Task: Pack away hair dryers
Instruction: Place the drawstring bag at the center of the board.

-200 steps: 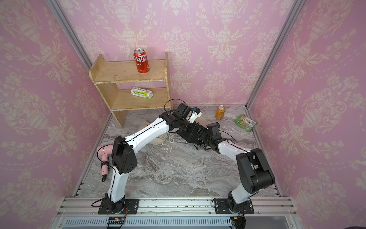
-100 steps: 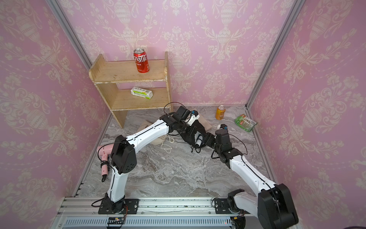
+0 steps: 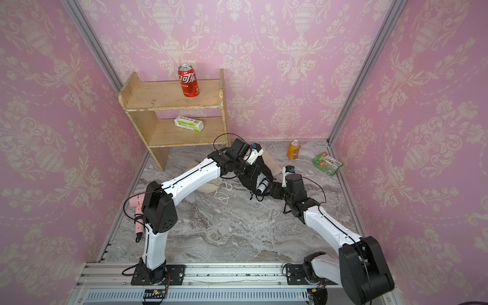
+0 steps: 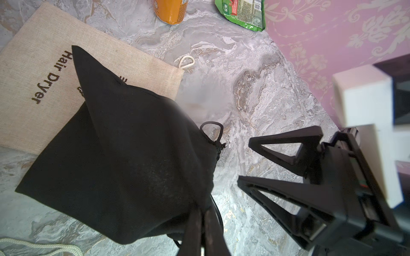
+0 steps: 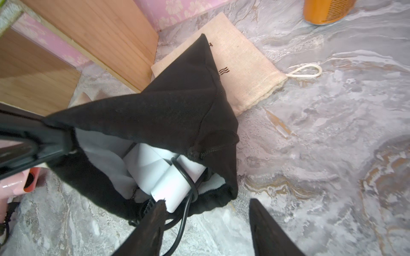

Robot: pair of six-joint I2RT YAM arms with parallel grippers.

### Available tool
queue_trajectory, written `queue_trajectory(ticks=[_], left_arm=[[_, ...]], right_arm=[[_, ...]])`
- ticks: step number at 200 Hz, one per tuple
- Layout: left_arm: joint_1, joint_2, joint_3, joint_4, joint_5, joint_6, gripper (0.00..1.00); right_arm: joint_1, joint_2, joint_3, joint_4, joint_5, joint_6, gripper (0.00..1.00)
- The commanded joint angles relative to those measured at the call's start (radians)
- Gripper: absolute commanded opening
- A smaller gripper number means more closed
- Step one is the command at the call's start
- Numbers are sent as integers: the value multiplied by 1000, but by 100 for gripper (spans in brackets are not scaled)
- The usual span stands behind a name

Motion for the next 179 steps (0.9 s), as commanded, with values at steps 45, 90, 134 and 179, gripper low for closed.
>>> queue_trajectory(ticks=[45, 90, 134, 179], left_arm=[[8, -70, -12, 27, 34, -21, 0], [11, -87, -14, 21, 36, -18, 0], [22, -102, -17, 13, 30, -14, 0], [54, -98, 56, -44, 10, 8, 0]], right_arm=[[12, 200, 161, 35, -36, -134, 58], [12, 286, 239, 1, 7, -172, 45], [11, 278, 298, -48, 6, -196, 0], [12, 190, 361, -147, -28, -167, 0]])
